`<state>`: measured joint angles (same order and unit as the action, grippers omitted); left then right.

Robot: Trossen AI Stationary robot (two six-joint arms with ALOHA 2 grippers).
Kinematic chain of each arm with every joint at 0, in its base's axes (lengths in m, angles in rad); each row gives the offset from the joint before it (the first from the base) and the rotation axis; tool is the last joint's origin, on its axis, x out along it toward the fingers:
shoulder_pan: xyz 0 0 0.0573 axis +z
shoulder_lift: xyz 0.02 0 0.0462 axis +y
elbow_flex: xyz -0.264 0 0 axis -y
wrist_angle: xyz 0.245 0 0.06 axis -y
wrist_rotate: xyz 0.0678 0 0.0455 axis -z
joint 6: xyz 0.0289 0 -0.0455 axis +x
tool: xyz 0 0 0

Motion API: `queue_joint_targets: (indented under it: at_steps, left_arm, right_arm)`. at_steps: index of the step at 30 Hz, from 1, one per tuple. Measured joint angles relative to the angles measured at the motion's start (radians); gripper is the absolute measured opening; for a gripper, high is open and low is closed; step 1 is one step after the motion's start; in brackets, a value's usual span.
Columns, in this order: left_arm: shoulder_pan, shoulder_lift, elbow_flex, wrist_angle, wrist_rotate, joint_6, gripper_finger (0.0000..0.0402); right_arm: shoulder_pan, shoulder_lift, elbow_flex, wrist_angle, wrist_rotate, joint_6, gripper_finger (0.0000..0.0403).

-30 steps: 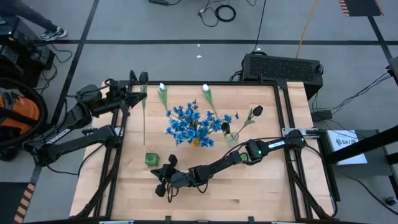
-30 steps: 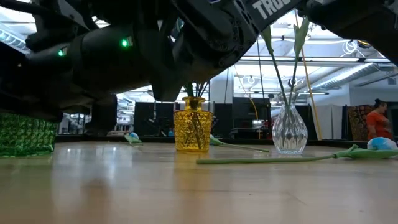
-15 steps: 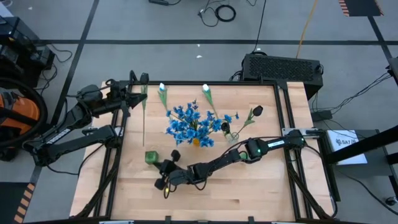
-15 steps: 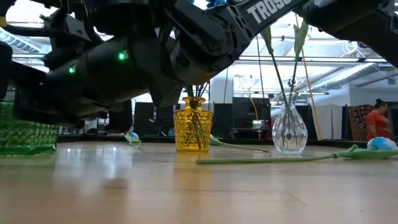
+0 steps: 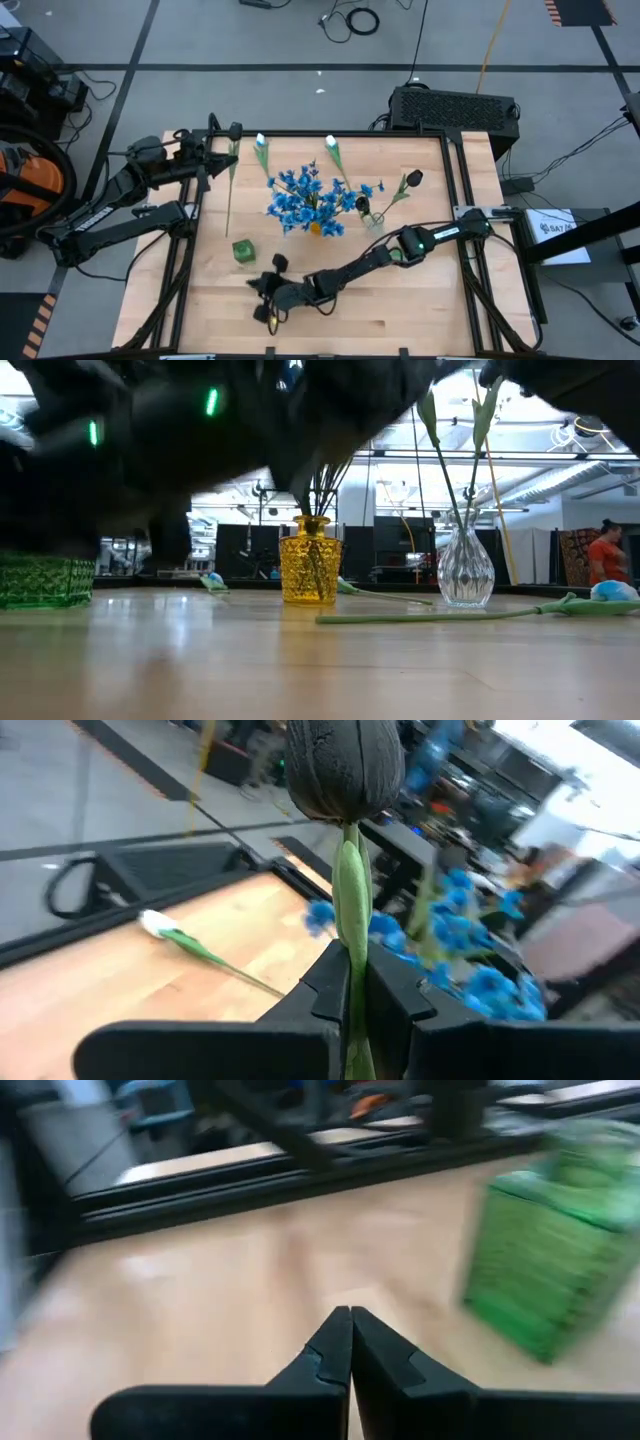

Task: Sort flowers into vase by color
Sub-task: Put the black flower into the transparent vase

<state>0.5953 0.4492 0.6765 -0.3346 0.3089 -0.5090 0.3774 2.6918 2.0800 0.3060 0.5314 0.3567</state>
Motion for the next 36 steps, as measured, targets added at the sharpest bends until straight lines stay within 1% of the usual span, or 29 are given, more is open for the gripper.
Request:
queue_joint_targets:
  at_steps: [3, 6, 8, 10, 13, 16, 19, 22, 24, 27, 31, 34, 36]
  left_arm:
    - [0.000, 0.000, -0.001, 0.058, 0.116, -0.008, 0.0024]
    - [-0.001, -0.004, -0.001, 0.161, 0.247, -0.066, 0.0024]
    - [-0.002, -0.011, -0.001, 0.252, 0.310, -0.120, 0.0024]
    - [-0.008, -0.022, -0.001, 0.344, 0.339, -0.174, 0.0024]
    - [-0.037, -0.033, -0.001, 0.482, 0.342, -0.252, 0.0024]
    - [-0.080, -0.034, -0.001, 0.622, 0.329, -0.293, 0.0024]
    - [-0.137, -0.028, 0.000, 0.709, 0.260, -0.282, 0.0024]
    - [-0.198, 0.007, 0.000, 0.780, 0.190, -0.225, 0.0024]
    - [-0.238, 0.046, 0.000, 0.844, 0.157, -0.190, 0.0024]
    - [-0.295, 0.124, 0.000, 0.953, 0.150, -0.156, 0.0024]
    - [-0.374, 0.235, 0.000, 1.092, 0.142, -0.110, 0.0024]
    - [-0.443, 0.312, 0.000, 1.188, 0.128, -0.066, 0.0024]
    - [-0.495, 0.358, 0.012, 1.199, 0.114, -0.006, 0.0024]
  right_arm:
    - [0.029, -0.072, 0.000, -0.116, -0.098, -0.003, 0.0000]
    - [0.055, -0.163, 0.000, -0.241, -0.197, -0.024, 0.0000]
    - [0.072, -0.227, 0.000, -0.318, -0.225, -0.052, 0.0000]
    - [0.087, -0.290, 0.000, -0.401, -0.224, -0.091, 0.0000]
    - [0.110, -0.386, 0.001, -0.522, -0.214, -0.159, 0.0000]
    - [0.133, -0.477, 0.002, -0.621, -0.145, -0.221, 0.0000]
    - [0.146, -0.564, 0.002, -0.692, -0.062, -0.295, 0.0000]
    - [0.140, -0.638, 0.002, -0.732, -0.003, -0.362, 0.0000]
    - [0.128, -0.677, 0.002, -0.751, -0.003, -0.396, 0.0000]
    - [0.099, -0.721, 0.002, -0.809, -0.007, -0.428, 0.0000]
    - [0.042, -0.755, 0.002, -0.913, -0.016, -0.416, 0.0000]
    - [0.003, -0.768, 0.002, -0.963, -0.055, -0.394, 0.0000]
    - [-0.019, -0.770, 0.002, -0.946, -0.097, -0.384, 0.0000]
